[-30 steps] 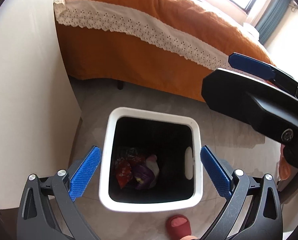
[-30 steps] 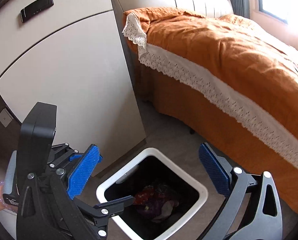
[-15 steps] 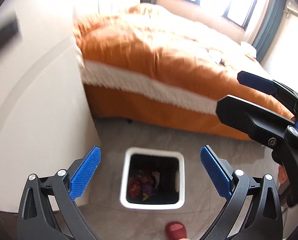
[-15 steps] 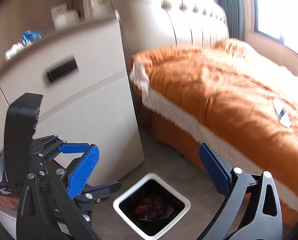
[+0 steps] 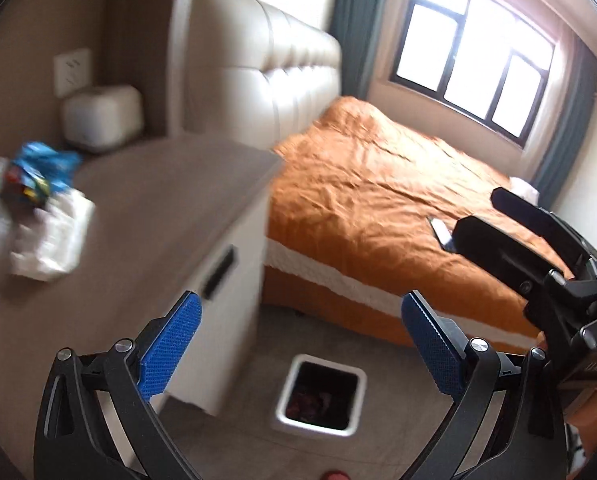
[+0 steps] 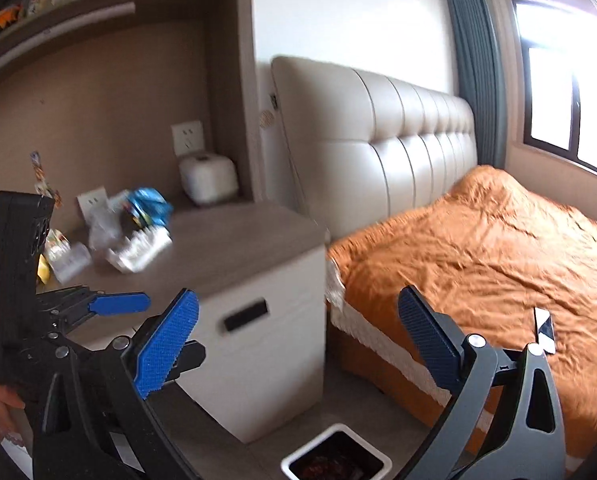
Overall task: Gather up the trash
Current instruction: 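Move both open tools back toward the desk, then grasp the orange juice cup with the left tool while the right tool grasps the clear box, then carry the orange juice cup and clear box over the white trash bin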
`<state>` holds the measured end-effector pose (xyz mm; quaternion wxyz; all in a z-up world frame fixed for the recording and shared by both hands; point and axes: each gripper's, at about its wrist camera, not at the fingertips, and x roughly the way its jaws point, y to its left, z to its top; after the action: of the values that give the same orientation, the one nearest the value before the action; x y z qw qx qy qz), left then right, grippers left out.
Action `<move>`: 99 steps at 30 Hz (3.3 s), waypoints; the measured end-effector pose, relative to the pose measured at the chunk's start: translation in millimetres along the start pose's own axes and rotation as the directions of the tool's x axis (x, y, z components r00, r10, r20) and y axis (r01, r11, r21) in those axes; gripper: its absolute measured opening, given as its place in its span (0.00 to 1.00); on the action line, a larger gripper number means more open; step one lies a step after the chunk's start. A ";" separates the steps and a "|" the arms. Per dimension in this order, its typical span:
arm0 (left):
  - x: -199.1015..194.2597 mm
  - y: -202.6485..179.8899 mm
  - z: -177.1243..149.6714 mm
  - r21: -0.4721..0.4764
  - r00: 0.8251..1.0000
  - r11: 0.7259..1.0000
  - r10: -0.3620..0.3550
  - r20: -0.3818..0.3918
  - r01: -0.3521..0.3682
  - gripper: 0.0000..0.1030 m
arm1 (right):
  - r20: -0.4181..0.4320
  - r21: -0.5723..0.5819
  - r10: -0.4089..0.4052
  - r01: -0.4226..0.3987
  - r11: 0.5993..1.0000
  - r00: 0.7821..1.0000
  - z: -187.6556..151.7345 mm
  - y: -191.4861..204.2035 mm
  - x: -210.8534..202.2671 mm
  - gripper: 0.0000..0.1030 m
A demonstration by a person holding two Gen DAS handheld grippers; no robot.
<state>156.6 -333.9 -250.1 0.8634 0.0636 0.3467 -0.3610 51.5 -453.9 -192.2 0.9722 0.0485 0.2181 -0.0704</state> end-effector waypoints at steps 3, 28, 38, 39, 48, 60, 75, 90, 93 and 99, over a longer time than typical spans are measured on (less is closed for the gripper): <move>-43.2 20.2 13.5 -0.021 0.996 0.997 0.073 0.045 -0.072 0.95 | 0.052 -0.026 0.037 -0.035 0.999 0.998 29.4 25.7 -10.6 0.97; -230.7 254.1 -31.7 -0.205 0.865 0.853 0.500 0.050 -0.481 0.95 | 0.032 -0.170 0.404 -0.393 0.904 0.914 76.9 297.0 52.9 0.97; -211.7 318.1 -63.8 -0.161 0.896 0.882 0.444 -0.023 -0.442 0.95 | -0.059 -0.179 0.375 -0.379 0.908 0.925 45.4 363.4 96.5 0.97; -207.3 323.5 -66.2 -0.144 0.901 0.890 0.433 -0.031 -0.432 0.95 | -0.067 -0.188 0.355 -0.362 0.913 0.932 42.9 367.5 100.4 0.97; -173.3 354.9 -72.6 -0.061 0.945 0.945 0.317 -0.086 -0.322 0.95 | -0.165 -0.198 0.241 -0.272 0.942 0.956 20.0 394.6 144.8 0.97; -141.0 368.3 -69.6 -0.046 0.951 0.956 0.283 -0.127 -0.291 0.95 | -0.262 -0.144 0.156 -0.199 0.969 0.952 7.1 393.3 184.9 0.97; -115.7 374.5 -72.4 -0.037 0.948 0.965 0.249 -0.196 -0.261 0.72 | -0.368 -0.149 0.110 -0.176 0.973 0.923 1.9 400.7 211.2 0.97; -118.3 360.6 -70.8 -0.028 0.950 0.964 0.256 -0.181 -0.265 0.42 | -0.454 -0.081 0.195 -0.258 0.963 0.869 -8.0 394.4 217.3 0.68; -125.4 355.2 -67.0 -0.032 0.948 0.960 0.268 -0.169 -0.277 0.42 | -0.429 -0.077 0.212 -0.270 0.960 0.878 -1.6 390.7 206.3 0.68; -145.0 337.0 -46.3 -0.027 0.950 0.956 0.288 -0.118 -0.293 0.42 | -0.344 -0.090 0.222 -0.268 0.959 0.912 26.4 380.0 175.2 0.68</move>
<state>283.6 13.2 -238.7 0.8874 0.1153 0.3895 -0.2181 279.3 -103.0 -219.8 0.9239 0.0204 0.3744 0.0763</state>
